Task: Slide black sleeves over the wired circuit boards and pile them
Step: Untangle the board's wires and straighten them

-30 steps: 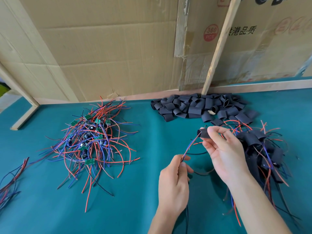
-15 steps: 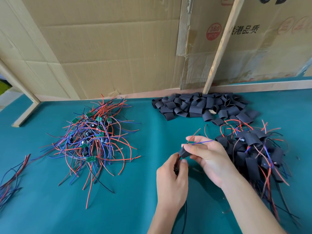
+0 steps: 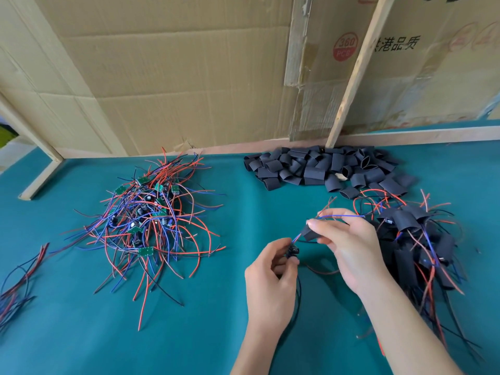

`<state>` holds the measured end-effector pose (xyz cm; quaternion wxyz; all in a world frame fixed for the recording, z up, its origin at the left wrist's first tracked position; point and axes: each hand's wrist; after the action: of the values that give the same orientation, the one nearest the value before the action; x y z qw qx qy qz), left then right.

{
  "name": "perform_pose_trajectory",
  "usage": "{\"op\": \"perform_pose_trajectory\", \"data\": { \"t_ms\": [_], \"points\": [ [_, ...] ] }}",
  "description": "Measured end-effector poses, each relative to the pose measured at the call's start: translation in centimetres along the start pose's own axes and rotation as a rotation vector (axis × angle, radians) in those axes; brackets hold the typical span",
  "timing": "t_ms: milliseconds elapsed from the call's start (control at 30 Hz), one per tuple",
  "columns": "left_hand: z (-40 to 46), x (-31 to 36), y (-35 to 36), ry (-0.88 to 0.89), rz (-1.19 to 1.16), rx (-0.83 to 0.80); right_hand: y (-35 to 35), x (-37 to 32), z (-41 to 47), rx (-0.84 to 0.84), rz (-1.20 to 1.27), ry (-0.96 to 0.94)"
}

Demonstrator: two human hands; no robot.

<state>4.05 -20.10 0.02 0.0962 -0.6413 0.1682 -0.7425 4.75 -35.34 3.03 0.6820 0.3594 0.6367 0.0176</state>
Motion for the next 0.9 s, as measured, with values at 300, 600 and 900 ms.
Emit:
{"op": "perform_pose_trajectory", "data": {
  "t_ms": [300,600,900],
  "points": [
    [-0.03,-0.05,0.06,0.037,0.090,0.074,0.12,0.89,-0.46,-0.022,-0.317,-0.010],
    [-0.10,0.06,0.27,-0.003,0.060,0.068,0.21,0.39,-0.74,-0.067,-0.586,-0.071],
    [-0.18,-0.12,0.19,0.004,0.011,0.089,0.26,0.59,-0.67,-0.077,-0.510,-0.003]
  ]
}}
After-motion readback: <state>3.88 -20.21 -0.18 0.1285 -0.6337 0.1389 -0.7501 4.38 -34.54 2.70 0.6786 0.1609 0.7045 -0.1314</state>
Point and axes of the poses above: each hand's wrist, its own z-axis towards the middle knuckle, its own y-axis out of the palm, x = y × z, and after that the axes turned 15 degrees about z, right-handed
